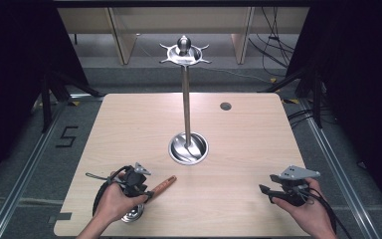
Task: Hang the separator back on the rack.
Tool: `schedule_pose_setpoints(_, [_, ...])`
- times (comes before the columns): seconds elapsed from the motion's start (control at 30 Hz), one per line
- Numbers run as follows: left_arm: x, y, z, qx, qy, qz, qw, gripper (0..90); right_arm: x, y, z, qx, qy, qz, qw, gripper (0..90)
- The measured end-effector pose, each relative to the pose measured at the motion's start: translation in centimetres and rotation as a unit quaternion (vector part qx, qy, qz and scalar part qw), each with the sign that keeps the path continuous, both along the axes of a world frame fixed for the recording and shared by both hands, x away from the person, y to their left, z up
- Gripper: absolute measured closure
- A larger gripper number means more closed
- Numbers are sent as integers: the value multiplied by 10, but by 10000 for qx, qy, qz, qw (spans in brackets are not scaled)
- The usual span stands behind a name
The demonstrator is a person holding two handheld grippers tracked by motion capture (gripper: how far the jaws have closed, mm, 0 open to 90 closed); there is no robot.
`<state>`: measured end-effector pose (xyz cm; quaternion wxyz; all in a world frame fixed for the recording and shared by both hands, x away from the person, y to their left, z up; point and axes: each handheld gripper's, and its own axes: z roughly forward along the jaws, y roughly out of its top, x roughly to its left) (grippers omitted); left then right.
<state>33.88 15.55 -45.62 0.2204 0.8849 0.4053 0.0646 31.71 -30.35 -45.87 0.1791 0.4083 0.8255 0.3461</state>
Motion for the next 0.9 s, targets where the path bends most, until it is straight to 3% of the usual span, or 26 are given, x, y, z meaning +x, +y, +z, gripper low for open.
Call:
schedule_pose_setpoints(0.1, [9,-3,3,149,117,-88,9998,570,-2,3,-1,100,85,-106,9999,442])
schedule_pose_setpoints(0.13, [12,-5,3,187,138,-60,9997,559,1,0,-1,42,-16,17,10000,442])
schedule_pose_setpoints(0.27, [27,-7,7,343,472,-93,9983,555,-1,-2,-1,60,-51,-37,10000,442])
schedule_pose_setpoints(0.37, [37,-13,8,631,616,-407,9953,555,-4,-2,1,73,97,-93,9999,441])
schedule_pose_setpoints(0.4, [37,-13,8,631,616,-407,9953,556,-4,-2,1,73,97,-93,9999,441])
schedule_pose_setpoints(0.47, [40,-18,6,715,708,-615,9930,556,-4,-1,1,72,87,-111,9999,441])
schedule_pose_setpoints(0.53, [40,-23,5,819,790,-588,9918,556,-1,-2,0,22,-50,-19,10000,441])
schedule_pose_setpoints(0.67, [42,-31,-2,980,924,-758,9880,556,-1,-2,-1,39,35,-45,10000,441])
schedule_pose_setpoints(0.7, [43,-33,-3,1111,959,-819,9858,559,-1,-2,-1,41,40,-50,10000,441])
schedule_pose_setpoints(0.77, [44,-36,-7,1177,939,-850,9849,566,-1,-2,-2,33,24,-54,10000,441])
schedule_pose_setpoints(0.87, [47,-39,-8,1264,1055,-967,9816,575,-1,-3,0,69,75,-73,9999,441])
schedule_pose_setpoints(0.9, [47,-40,-9,1251,1038,-949,9821,576,-1,-3,0,69,76,-73,9999,440])
